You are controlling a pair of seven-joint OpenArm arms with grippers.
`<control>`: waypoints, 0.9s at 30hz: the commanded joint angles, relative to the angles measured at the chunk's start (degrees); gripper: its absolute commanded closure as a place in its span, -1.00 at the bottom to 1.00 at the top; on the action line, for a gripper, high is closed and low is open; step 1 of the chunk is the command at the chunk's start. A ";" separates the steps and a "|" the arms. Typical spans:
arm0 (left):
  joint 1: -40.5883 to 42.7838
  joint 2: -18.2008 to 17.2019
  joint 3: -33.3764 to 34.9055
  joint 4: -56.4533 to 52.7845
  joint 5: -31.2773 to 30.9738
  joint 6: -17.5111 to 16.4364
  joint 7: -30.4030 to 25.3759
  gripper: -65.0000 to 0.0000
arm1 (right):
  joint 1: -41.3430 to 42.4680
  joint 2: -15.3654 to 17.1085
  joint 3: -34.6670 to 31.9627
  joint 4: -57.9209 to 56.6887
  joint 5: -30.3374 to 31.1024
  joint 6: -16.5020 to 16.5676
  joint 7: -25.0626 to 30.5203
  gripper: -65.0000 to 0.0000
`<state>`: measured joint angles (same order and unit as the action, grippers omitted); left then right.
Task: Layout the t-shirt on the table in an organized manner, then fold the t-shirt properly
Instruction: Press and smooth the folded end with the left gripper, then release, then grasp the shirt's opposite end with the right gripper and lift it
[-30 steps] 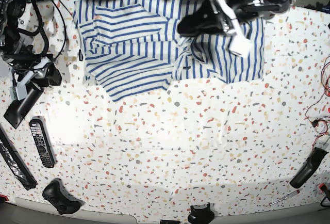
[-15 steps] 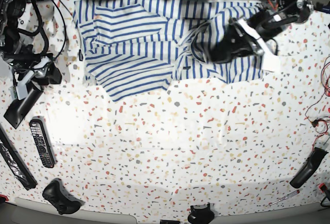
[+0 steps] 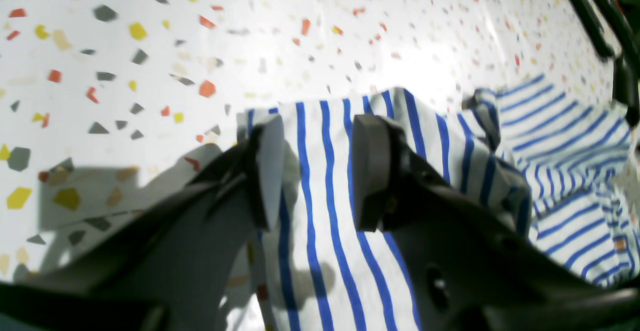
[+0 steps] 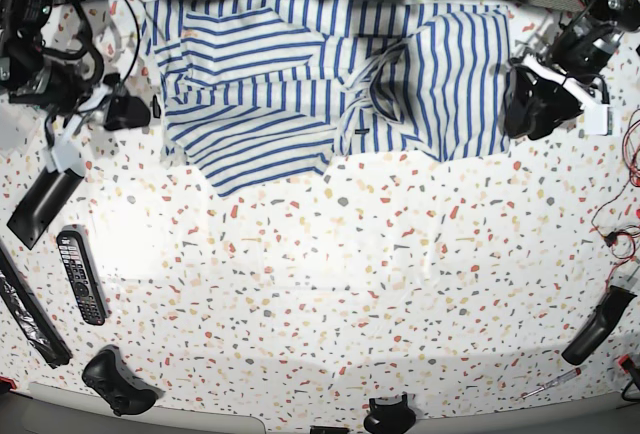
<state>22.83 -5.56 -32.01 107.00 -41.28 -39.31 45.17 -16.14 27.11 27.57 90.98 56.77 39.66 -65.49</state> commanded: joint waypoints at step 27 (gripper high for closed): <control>-0.13 -0.35 -0.24 1.11 -1.16 -0.69 -3.28 0.35 | -1.81 -6.64 -14.64 -8.68 -2.16 0.34 5.84 0.17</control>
<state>22.83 -5.56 -31.99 107.00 -41.28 -39.33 43.44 -17.78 20.25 13.17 82.13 55.96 40.12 -56.86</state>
